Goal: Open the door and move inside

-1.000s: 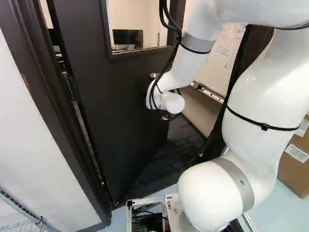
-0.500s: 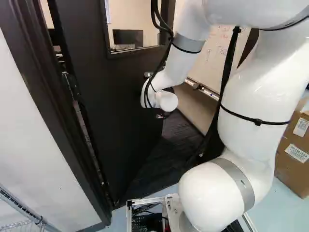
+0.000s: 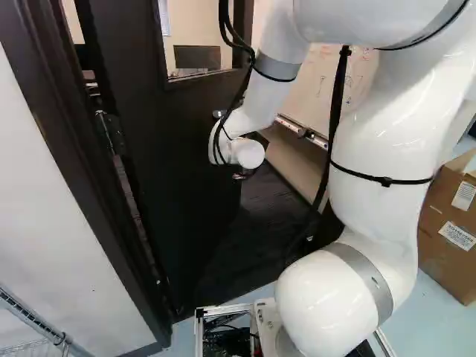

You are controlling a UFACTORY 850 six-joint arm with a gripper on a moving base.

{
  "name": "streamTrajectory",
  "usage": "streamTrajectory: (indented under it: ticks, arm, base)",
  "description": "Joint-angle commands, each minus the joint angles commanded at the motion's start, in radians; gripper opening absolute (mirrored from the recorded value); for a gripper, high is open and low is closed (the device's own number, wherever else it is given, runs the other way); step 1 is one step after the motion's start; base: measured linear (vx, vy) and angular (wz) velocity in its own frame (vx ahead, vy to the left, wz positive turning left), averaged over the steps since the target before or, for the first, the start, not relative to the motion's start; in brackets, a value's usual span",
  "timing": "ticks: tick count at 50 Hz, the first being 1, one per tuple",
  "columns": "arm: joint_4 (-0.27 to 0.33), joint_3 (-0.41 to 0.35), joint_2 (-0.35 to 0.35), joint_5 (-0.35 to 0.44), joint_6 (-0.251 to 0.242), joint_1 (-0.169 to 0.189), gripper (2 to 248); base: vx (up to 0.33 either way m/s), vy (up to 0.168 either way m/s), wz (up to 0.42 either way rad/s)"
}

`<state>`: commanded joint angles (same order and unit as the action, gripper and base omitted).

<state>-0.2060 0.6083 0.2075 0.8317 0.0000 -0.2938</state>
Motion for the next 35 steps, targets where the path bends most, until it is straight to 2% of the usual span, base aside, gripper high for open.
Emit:
streamTrajectory:
  ticks: [35]
  arm:
    - [0.0, 0.096, 0.082, 0.0, 0.0, -0.07, 247]
  base:
    - [0.0, 0.0, 0.0]
